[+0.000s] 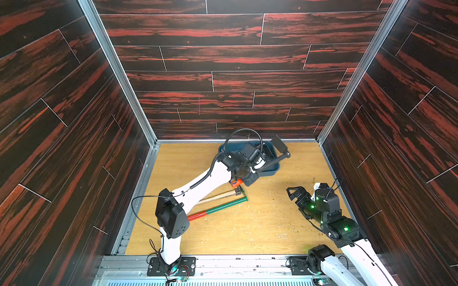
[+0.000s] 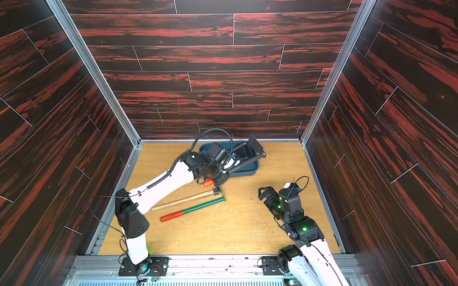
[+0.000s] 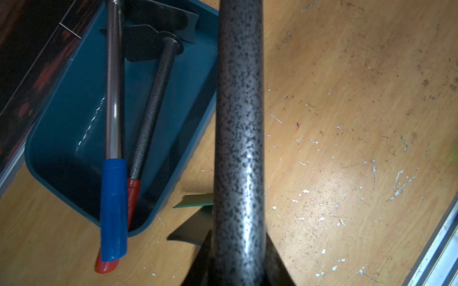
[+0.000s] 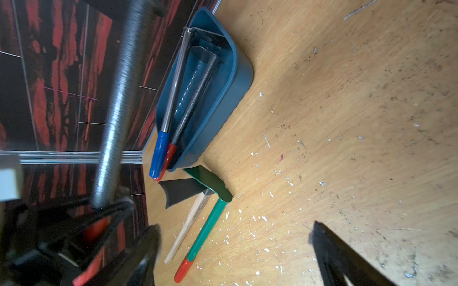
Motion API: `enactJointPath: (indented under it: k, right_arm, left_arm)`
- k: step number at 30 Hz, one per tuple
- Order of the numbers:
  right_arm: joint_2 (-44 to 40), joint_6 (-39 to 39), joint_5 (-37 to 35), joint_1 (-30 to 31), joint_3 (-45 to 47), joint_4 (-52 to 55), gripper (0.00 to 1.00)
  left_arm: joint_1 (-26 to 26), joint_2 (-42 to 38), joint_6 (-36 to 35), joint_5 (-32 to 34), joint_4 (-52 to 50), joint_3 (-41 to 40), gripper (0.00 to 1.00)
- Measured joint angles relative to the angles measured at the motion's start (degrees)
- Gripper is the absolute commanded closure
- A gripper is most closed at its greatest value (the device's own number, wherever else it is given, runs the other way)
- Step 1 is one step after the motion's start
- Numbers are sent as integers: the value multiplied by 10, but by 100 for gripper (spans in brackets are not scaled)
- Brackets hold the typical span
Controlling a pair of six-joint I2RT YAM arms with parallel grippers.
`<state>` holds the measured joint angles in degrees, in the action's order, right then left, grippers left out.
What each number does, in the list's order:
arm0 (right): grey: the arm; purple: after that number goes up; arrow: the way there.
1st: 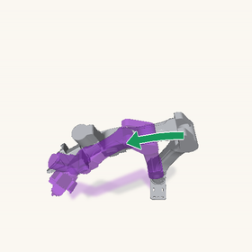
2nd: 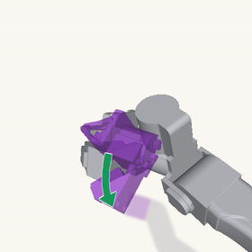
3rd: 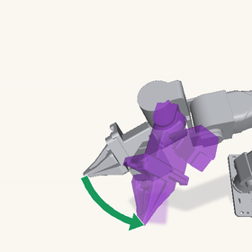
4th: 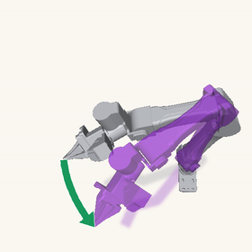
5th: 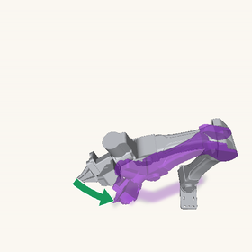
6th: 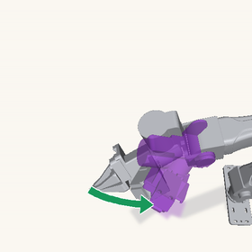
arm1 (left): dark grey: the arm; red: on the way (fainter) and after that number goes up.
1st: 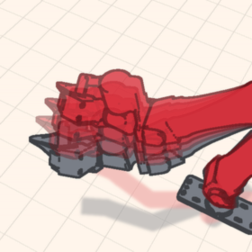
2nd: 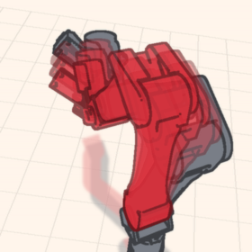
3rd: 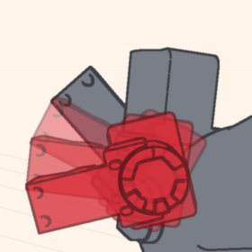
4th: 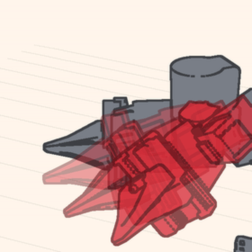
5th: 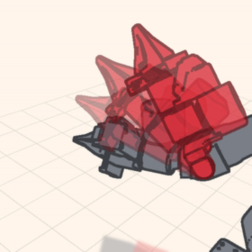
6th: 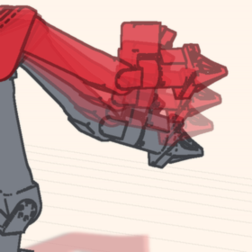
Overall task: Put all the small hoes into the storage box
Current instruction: Pick up the hoe from the center of the board, then place the hoe in the storage box.
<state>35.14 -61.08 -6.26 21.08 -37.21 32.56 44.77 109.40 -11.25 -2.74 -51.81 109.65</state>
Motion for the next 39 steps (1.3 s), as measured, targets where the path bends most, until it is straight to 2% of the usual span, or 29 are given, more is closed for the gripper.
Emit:
enactJointPath:
  k: [10, 19, 29, 39]
  right_arm:
    - [0, 9, 0, -7, 0, 7, 2]
    - [13, 18, 6, -15, 0, 7, 2]
    - [28, 23, 17, -29, 0, 6, 2]
    - [46, 35, 33, -50, 0, 4, 2]
  left_arm:
    - [-59, 50, -39, -61, -58, 61, 100]
    - [-90, 104, -82, -99, -106, 135, 100]
    - [-114, 175, -116, -117, -150, 228, 100]
    - [-130, 217, -130, -118, -161, 255, 100]
